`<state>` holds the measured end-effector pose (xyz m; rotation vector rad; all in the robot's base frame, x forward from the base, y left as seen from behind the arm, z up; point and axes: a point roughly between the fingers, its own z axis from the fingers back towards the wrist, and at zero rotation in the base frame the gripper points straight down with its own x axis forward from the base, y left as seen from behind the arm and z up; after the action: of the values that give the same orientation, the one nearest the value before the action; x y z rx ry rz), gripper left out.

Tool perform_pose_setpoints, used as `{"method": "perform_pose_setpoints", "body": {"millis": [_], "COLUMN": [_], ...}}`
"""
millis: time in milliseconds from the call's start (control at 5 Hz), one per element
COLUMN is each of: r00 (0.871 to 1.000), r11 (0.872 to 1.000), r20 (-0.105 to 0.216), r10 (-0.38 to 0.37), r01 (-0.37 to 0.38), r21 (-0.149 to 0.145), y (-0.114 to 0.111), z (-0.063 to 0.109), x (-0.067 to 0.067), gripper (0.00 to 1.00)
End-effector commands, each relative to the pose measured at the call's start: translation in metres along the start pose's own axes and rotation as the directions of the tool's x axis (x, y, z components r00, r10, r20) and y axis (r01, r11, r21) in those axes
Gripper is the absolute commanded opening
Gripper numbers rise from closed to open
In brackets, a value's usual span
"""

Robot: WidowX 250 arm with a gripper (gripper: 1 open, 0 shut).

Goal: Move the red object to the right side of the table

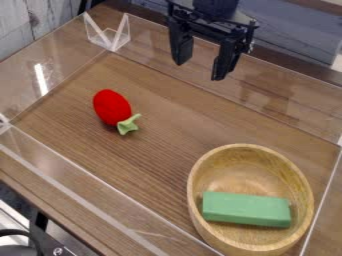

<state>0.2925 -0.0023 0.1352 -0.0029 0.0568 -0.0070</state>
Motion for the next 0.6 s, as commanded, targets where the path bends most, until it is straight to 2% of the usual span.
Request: {"method": "perform_pose_setpoints", "body": {"millis": [0,200,400], "r00": [0.999,1.0,1.0], "r11": [1.0,0.999,0.999], "r20": [-0.031,-0.022,0.016], "r10": [0.02,0.016,0.019], "r01": [-0.02,-0.017,-0.018], "r21": [-0.01,-0.028,-0.043], "y": [0.007,0.041,0.083], "z": [-0.018,-0.03,-0.038], "x": [-0.003,-0.02,-0.036], "gripper": [1.0,1.0,1.0]}}
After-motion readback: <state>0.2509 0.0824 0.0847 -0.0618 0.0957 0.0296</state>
